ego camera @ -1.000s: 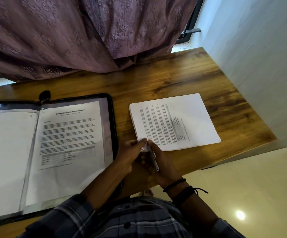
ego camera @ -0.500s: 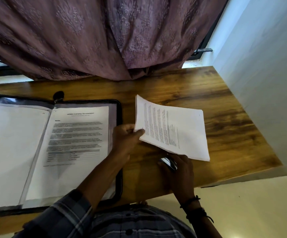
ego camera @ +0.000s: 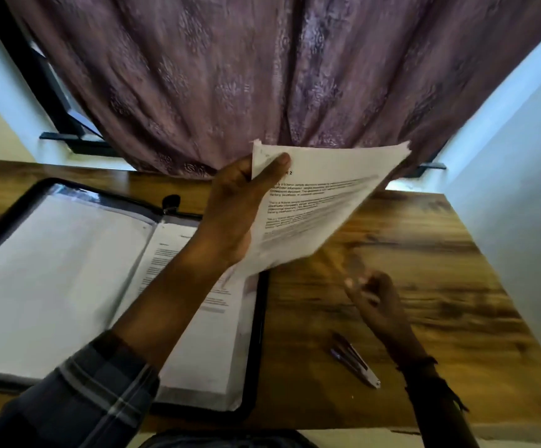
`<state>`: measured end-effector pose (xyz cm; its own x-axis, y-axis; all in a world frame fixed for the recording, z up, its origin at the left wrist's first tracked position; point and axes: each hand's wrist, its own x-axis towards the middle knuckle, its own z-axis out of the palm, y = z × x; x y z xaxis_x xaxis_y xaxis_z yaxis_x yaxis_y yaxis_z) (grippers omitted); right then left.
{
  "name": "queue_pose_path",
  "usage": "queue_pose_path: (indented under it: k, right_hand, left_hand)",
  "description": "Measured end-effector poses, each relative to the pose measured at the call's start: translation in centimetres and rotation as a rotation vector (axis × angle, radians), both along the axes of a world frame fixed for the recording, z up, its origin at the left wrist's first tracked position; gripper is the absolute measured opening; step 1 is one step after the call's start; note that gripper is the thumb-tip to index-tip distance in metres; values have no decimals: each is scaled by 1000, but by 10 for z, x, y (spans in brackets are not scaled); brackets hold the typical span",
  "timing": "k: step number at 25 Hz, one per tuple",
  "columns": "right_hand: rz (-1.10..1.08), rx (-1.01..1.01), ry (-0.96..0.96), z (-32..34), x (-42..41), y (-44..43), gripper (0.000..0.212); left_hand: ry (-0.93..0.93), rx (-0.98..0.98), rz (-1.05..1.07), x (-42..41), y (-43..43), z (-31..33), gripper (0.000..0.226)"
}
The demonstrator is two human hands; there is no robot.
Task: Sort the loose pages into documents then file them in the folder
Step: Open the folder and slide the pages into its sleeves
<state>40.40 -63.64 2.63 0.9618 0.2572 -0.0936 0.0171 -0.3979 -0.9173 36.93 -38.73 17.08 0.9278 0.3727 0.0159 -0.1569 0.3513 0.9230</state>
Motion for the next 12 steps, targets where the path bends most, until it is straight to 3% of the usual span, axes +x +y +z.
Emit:
queue_pose_path:
  k: [2, 5, 7, 10, 12]
  right_hand:
    - [134, 124, 48, 20, 8, 39, 48]
    - [256, 185, 95, 37, 11, 71, 44]
    - [355, 200, 214, 36, 10, 80, 45]
    - [296, 111, 284, 11, 5, 85, 45]
    - [121, 39, 240, -8, 0, 83, 47]
  left_hand:
    - [11, 56, -52, -5, 20, 9, 9]
    - [50, -1, -87, -6, 62, 8, 11]
    - [105, 9, 16, -2, 92, -11, 11]
    - [273, 465, 167, -3, 121, -67, 25]
    - [522, 893, 12, -20, 130, -115, 58]
